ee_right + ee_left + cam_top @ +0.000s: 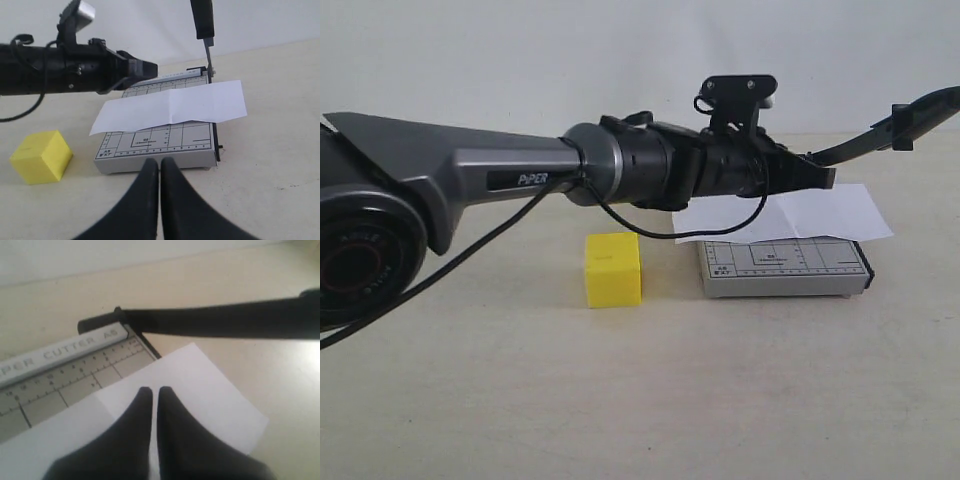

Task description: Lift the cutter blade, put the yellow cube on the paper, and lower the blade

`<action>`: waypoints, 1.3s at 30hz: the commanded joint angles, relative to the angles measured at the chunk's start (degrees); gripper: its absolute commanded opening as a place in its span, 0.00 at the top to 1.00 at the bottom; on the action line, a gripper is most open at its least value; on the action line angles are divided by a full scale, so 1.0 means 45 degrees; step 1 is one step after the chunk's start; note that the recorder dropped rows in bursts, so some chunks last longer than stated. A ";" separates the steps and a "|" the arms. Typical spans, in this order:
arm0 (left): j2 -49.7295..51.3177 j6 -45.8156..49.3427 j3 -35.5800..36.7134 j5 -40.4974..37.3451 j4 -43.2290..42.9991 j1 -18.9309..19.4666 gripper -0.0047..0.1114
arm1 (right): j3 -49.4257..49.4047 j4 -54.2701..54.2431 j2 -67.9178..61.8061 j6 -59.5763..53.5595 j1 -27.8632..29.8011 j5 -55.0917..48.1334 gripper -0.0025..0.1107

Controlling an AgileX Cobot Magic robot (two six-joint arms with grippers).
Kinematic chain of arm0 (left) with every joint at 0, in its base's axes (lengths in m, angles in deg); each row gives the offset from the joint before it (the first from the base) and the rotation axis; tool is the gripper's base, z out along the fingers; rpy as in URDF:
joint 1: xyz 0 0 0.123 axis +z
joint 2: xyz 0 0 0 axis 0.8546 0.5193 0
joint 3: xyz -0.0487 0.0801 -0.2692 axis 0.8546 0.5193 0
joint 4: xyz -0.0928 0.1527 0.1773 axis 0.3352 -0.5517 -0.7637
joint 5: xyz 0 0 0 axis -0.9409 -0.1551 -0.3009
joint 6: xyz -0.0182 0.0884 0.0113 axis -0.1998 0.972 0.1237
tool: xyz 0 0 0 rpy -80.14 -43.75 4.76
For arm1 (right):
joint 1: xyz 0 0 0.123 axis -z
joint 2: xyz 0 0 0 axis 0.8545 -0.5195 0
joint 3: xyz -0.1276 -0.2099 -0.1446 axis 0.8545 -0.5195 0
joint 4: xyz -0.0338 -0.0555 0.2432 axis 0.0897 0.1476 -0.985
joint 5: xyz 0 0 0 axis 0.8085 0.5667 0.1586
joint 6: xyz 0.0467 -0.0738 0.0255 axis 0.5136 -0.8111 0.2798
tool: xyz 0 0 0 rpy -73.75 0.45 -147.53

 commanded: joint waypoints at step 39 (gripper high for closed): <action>-0.7833 -0.5869 1.1572 0.7475 -0.0339 -0.2473 0.42 | -0.0060 -0.0013 0.0018 0.0861 -0.0001 -0.0028 0.96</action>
